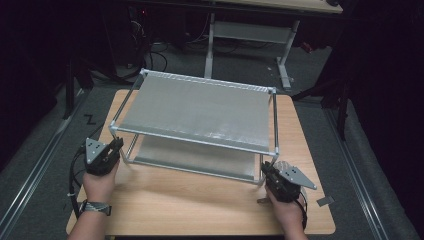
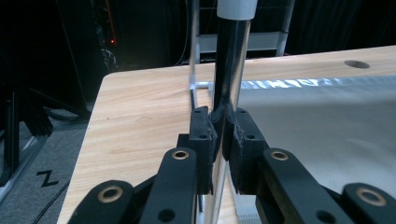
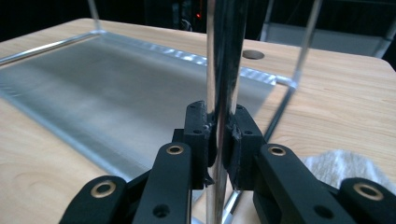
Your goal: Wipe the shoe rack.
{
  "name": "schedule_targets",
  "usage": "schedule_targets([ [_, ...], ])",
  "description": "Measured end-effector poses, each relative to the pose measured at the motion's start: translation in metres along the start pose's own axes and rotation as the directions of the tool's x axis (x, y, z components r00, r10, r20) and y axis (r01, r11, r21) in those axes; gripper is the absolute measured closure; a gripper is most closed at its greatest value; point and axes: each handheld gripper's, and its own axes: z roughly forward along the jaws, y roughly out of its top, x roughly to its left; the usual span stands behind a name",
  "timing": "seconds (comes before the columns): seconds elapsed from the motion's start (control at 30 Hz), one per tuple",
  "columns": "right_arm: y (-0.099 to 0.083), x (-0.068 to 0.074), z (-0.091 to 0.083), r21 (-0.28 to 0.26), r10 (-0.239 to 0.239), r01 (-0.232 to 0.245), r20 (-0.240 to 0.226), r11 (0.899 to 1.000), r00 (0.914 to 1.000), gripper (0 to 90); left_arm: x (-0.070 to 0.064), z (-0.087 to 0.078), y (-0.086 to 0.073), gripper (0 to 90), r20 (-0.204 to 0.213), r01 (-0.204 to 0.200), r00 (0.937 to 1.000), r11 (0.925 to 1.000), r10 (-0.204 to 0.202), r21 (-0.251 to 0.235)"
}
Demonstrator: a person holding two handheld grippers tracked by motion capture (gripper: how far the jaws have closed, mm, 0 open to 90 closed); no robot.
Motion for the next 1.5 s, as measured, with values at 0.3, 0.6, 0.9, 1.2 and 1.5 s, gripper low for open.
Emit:
schedule_targets([
  [0.3, 0.019, -0.013, 0.028, 0.073, 0.013, -0.016, 0.045, 0.997, 0.9989, 79.6, -0.006, 0.0, 0.0, 80.6, -0.005, 0.018, 0.9998, 0.9998, -0.018, -0.001],
  [0.6, 0.034, -0.044, 0.049, 0.124, 0.062, -0.075, 0.105, 0.989, 0.9926, 79.0, -0.026, 0.012, 0.003, 80.5, 0.037, 0.009, 0.9993, 1.0, -0.009, -0.004],
  [0.9, 0.028, -0.057, 0.051, 0.083, 0.058, -0.068, 0.116, 0.994, 0.9916, 67.6, -0.034, 0.013, 0.003, 80.0, 0.069, 0.006, 0.9976, 0.9999, -0.005, -0.01],
  [1.2, 0.026, -0.051, 0.02, 0.042, 0.029, -0.035, 0.133, 0.999, 0.9907, 47.8, -0.025, -0.008, -0.006, 61.5, 0.068, 0.036, 0.9971, 0.9992, -0.034, -0.019],
  [1.5, 0.024, -0.025, -0.01, -0.03, 0.0, 0.003, 0.111, 1.0, 0.9938, 45.6, -0.035, -0.03, -0.001, 49.8, 0.086, 0.007, 0.9963, 0.9998, -0.005, -0.019],
])
